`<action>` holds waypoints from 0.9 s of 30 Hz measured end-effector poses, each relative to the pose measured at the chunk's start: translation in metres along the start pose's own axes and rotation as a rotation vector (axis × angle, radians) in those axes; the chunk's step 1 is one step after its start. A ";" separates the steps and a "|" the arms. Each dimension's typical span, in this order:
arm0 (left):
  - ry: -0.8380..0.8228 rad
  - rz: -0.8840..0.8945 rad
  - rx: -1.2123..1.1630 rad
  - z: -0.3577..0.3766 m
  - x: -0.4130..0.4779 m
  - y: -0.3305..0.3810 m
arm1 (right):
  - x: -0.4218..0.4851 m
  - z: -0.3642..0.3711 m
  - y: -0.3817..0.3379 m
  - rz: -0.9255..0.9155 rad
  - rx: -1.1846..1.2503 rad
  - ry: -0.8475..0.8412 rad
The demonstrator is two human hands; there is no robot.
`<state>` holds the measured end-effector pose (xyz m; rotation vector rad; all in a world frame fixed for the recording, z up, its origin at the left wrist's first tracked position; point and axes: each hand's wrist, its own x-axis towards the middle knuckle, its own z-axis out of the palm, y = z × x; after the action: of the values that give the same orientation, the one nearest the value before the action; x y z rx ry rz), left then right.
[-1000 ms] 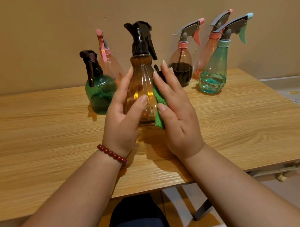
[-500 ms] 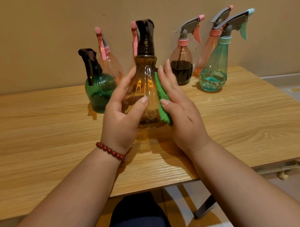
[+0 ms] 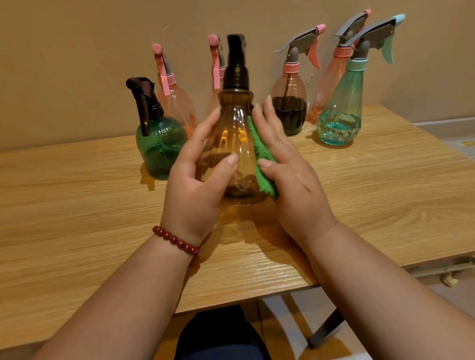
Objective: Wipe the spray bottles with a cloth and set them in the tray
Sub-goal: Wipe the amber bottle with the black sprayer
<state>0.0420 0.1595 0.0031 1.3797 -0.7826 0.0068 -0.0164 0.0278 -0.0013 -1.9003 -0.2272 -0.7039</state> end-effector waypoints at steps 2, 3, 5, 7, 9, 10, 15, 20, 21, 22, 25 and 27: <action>0.051 0.019 -0.038 -0.001 0.001 0.000 | -0.002 0.002 -0.002 -0.011 0.040 -0.016; 0.063 0.024 -0.058 -0.002 0.001 0.001 | -0.002 0.004 -0.003 -0.010 0.058 -0.015; 0.057 0.019 -0.093 -0.001 0.002 0.001 | -0.003 0.005 -0.005 0.023 0.100 0.014; 0.019 0.000 -0.109 0.000 0.002 0.001 | -0.003 0.005 -0.005 0.071 0.130 0.072; -0.022 -0.014 -0.077 0.003 0.003 0.000 | -0.003 0.003 -0.003 0.074 0.101 0.110; -0.027 -0.018 -0.051 0.004 0.003 0.000 | -0.003 0.003 -0.003 0.062 0.081 0.119; 0.020 -0.010 0.067 0.005 0.003 -0.001 | -0.003 0.001 -0.002 -0.010 -0.061 0.164; -0.042 0.001 0.086 0.006 0.002 -0.003 | -0.005 0.007 -0.007 -0.152 -0.198 0.133; -0.026 0.013 0.079 0.007 0.001 -0.002 | -0.006 0.008 -0.007 -0.181 -0.216 0.134; -0.010 0.029 0.079 0.006 0.001 -0.002 | -0.006 0.009 -0.007 -0.185 -0.227 0.146; 0.028 0.062 0.123 0.004 0.001 -0.002 | -0.004 0.012 -0.005 -0.021 -0.127 0.233; 0.055 0.057 0.136 0.004 0.002 -0.002 | -0.002 0.013 -0.003 0.130 0.012 0.248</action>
<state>0.0421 0.1548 0.0024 1.4788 -0.7871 0.1445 -0.0149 0.0412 -0.0036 -1.7786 0.0481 -0.8383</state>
